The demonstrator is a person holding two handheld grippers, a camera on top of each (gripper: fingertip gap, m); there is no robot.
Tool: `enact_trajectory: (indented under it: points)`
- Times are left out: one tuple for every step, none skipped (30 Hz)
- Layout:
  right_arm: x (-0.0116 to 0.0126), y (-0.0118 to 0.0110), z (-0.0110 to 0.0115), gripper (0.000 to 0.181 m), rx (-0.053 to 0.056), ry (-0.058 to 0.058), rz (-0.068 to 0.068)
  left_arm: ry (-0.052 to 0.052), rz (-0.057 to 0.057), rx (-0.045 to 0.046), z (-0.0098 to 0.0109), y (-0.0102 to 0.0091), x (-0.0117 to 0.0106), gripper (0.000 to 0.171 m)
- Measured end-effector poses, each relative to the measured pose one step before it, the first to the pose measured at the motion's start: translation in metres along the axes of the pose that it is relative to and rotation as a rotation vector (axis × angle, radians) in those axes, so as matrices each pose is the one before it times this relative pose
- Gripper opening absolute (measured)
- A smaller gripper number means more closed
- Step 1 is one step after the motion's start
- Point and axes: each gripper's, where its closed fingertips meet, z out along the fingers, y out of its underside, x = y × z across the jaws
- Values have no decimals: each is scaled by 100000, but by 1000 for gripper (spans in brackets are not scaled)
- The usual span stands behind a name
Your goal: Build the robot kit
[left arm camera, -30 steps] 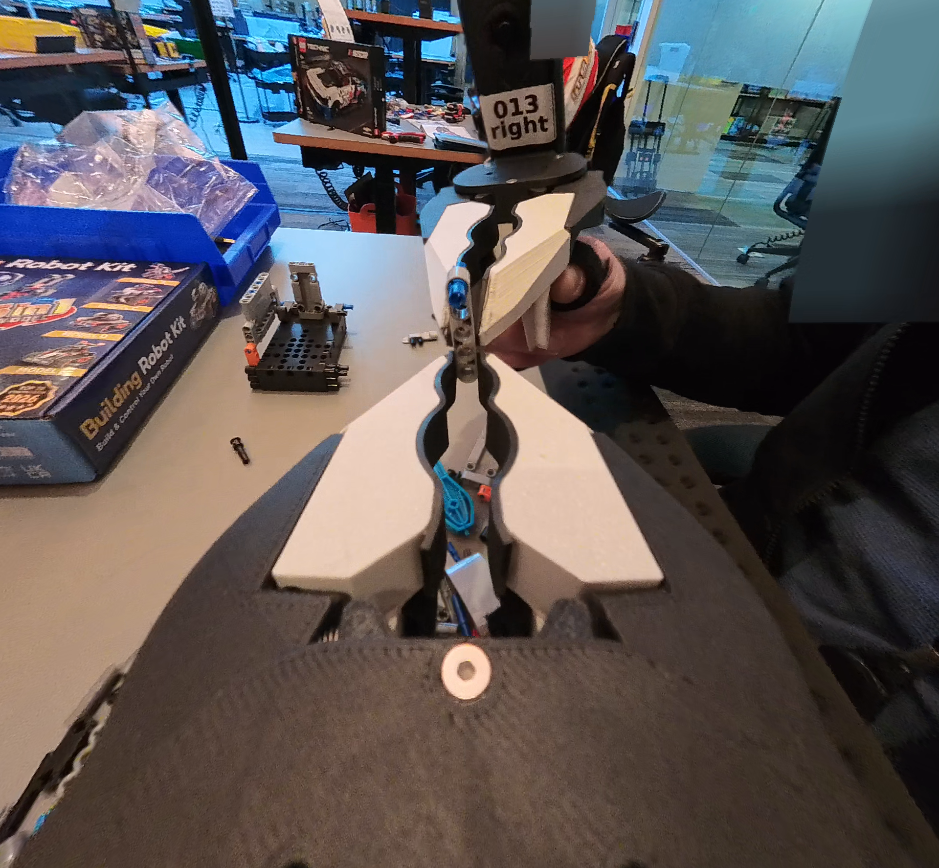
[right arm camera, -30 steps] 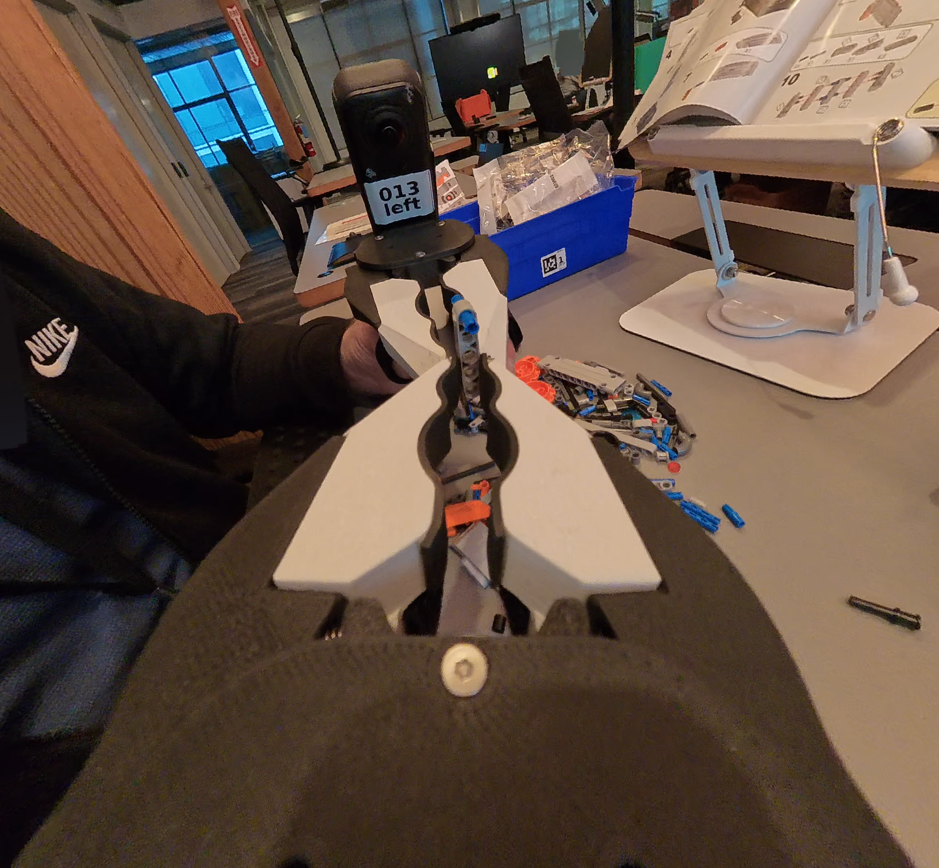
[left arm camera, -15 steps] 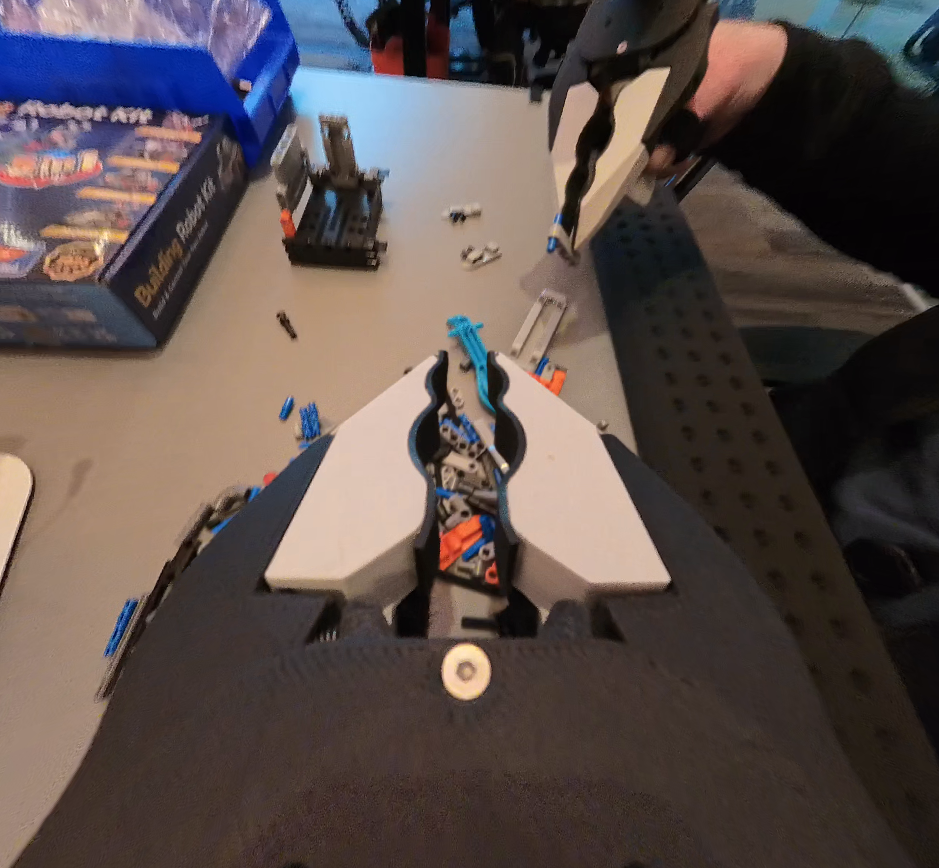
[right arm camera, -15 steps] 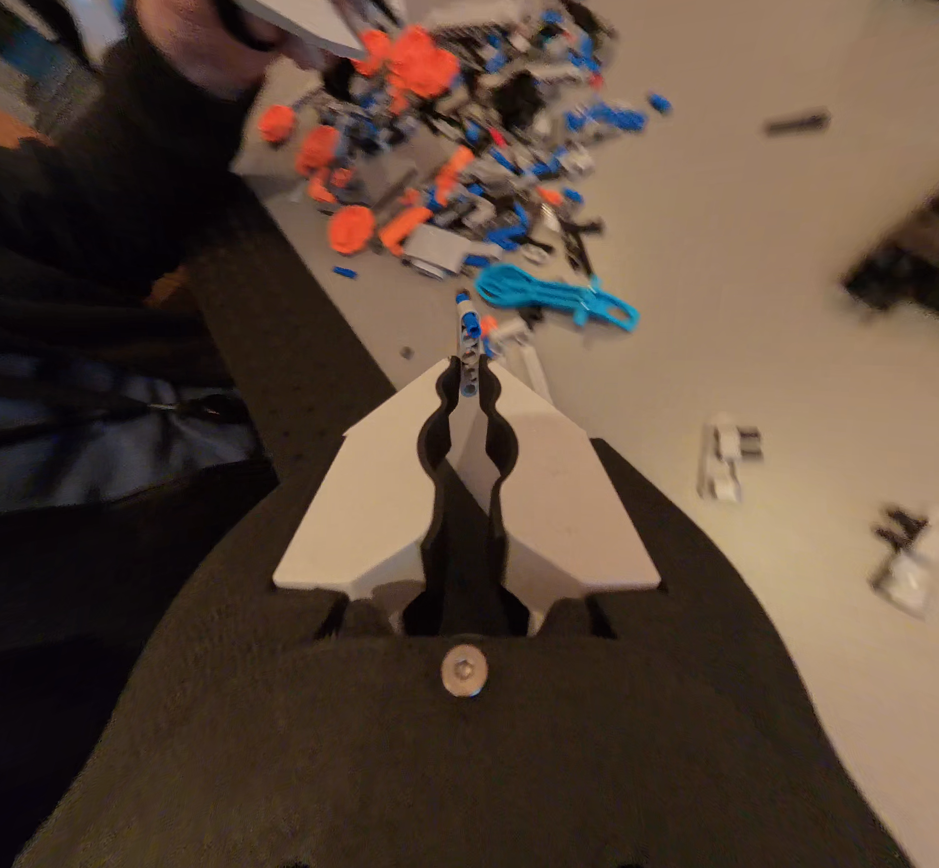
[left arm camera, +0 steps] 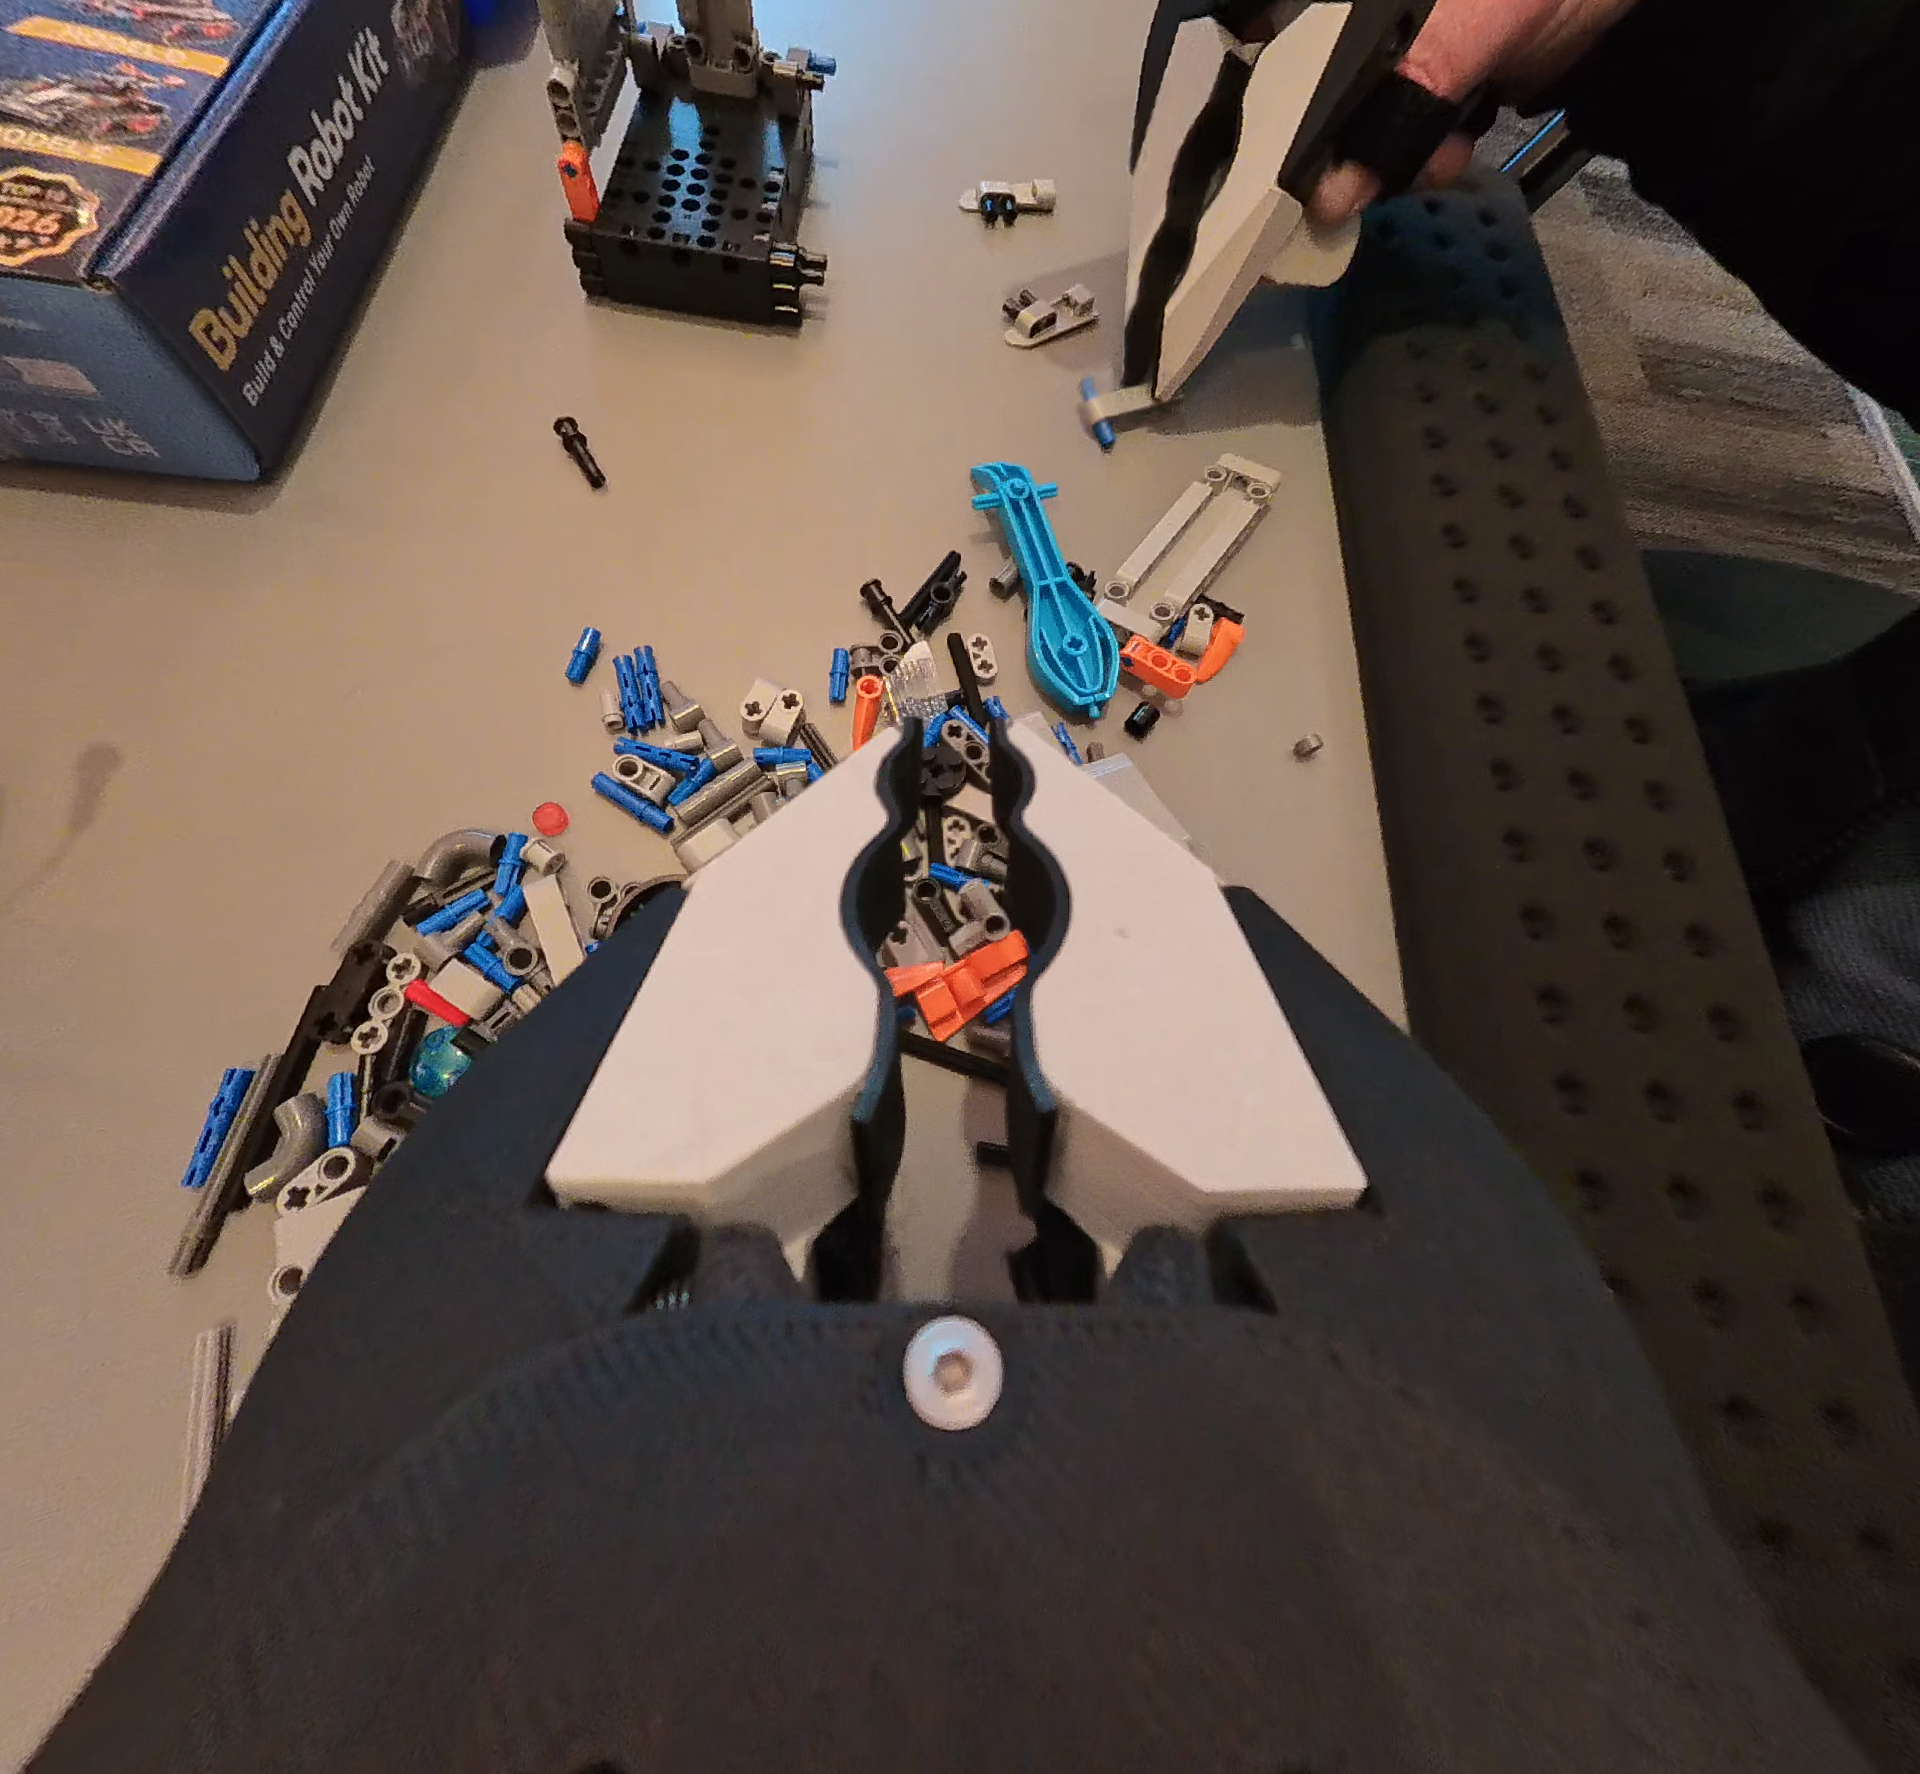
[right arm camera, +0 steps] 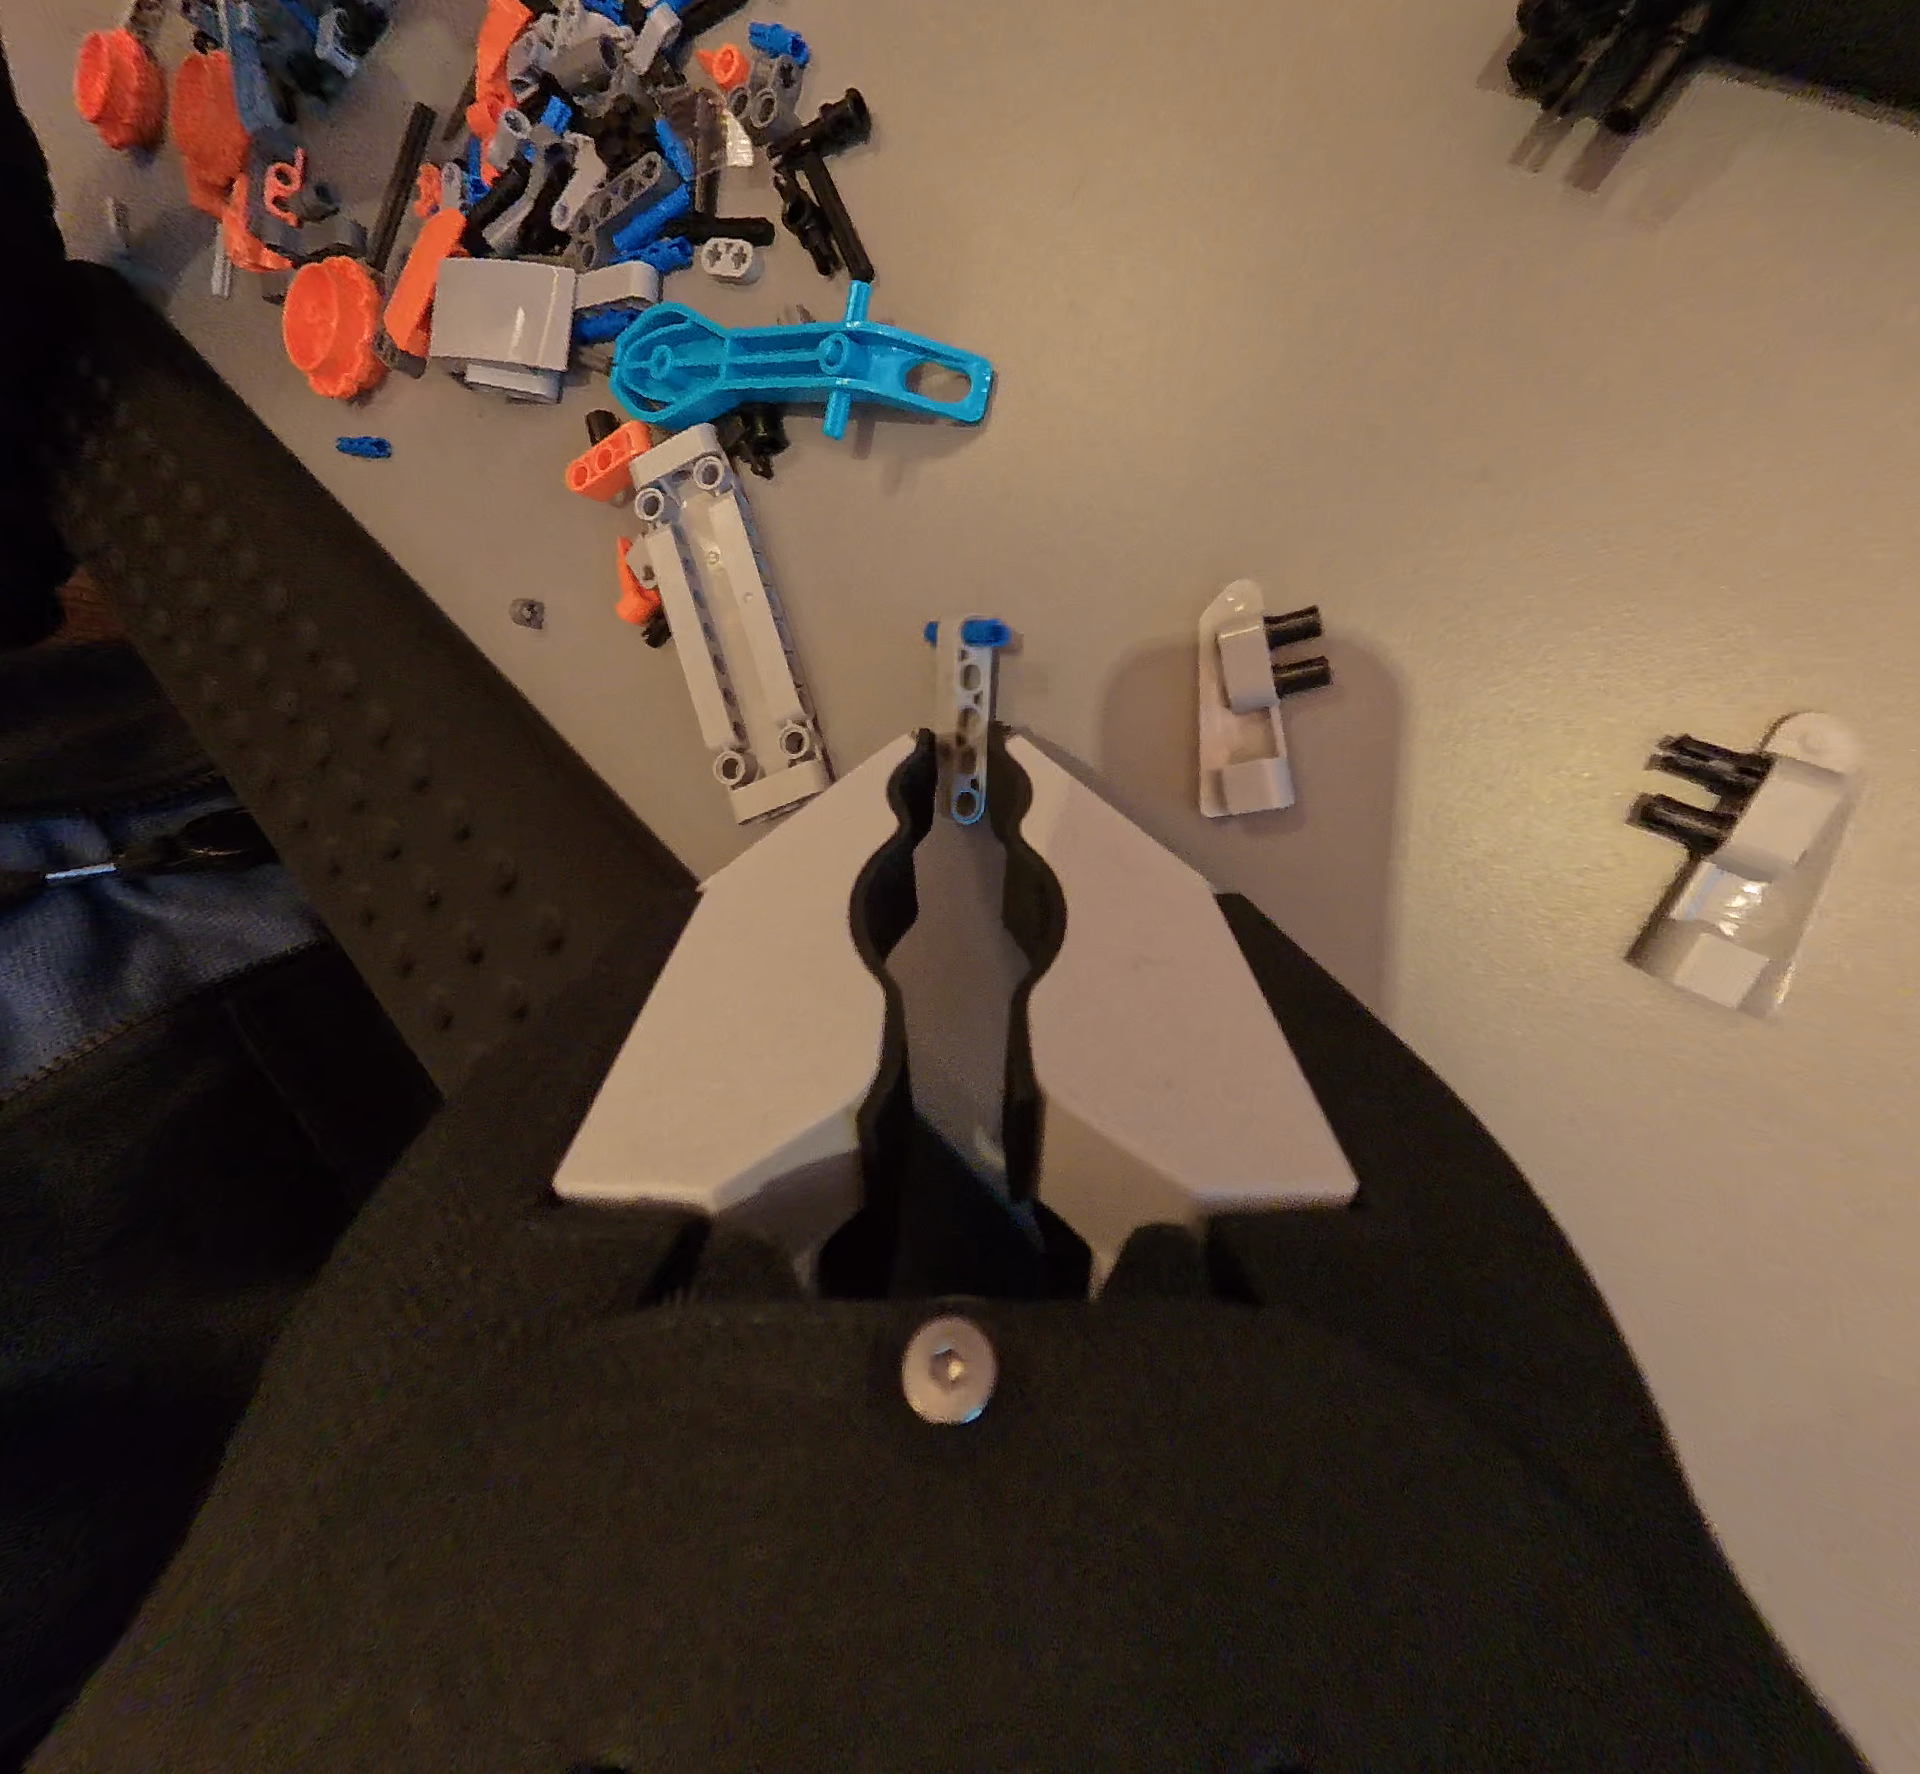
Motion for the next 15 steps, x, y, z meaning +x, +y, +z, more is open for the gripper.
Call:
enact_trajectory:
  points:
    - [370, -69, -15, 10, 108, 2613, 164, 71, -405, 85, -41, -4, -41, 9]
    - [68, -115, -55, 12, 234, 1068, -389, 85, -461, 60, -64, 11, -56, 9]
    - [-45, -86, -86, 16, -87, 775, -554, -453, -384, 62, -95, 20, -137, 10]
    - [12, -250, -228, 19, 915, 1675, -800, -726, -142, -69, -140, 27, -187, 10]
    - [8, -334, -353, 22, 1173, 2288, -1304, -629, -87, -19, -216, 15, -176, 10]
    - [52, -373, -464, 23, 992, 3295, -1883, -755, -305, 464, -279, -77, -221, 10]
    - [-33, -629, -507, 23, 1685, 3774, -3342, -1063, -404, 894, -323, -126, -274, 10]
    - [-579, -1078, -465, 22, 3276, 1581, -5362, -1076, -444, 900, -317, -125, -301, 10]
    - [-1076, -1333, -265, 18, 3681, -917, -6077, -1107, -458, 477, -262, -51, -299, 10]
    - [-899, -1060, 99, 16, 970, -619, -4266, -1881, -215, 17, -221, 37, -413, 10]
    - [-509, -896, 383, 18, -762, 1206, -4210, -2107, -168, -420, -189, 132, -432, 10]
    - [-544, -1151, 513, 15, 883, 949, -6455, -808, -194, -151, -183, 100, -216, 10]
    - [-735, -1311, 659, 10, 2015, -945, -6198, -279, -221, 385, -211, 14, -107, 10]
    - [-589, -1088, 815, 8, 615, -1487, -3888, -1169, -283, 179, -240, 37, -254, 10]
    - [-363, -920, 854, 9, -246, -673, -4469, -1997, 70, -252, -250, 97, -366, 10]
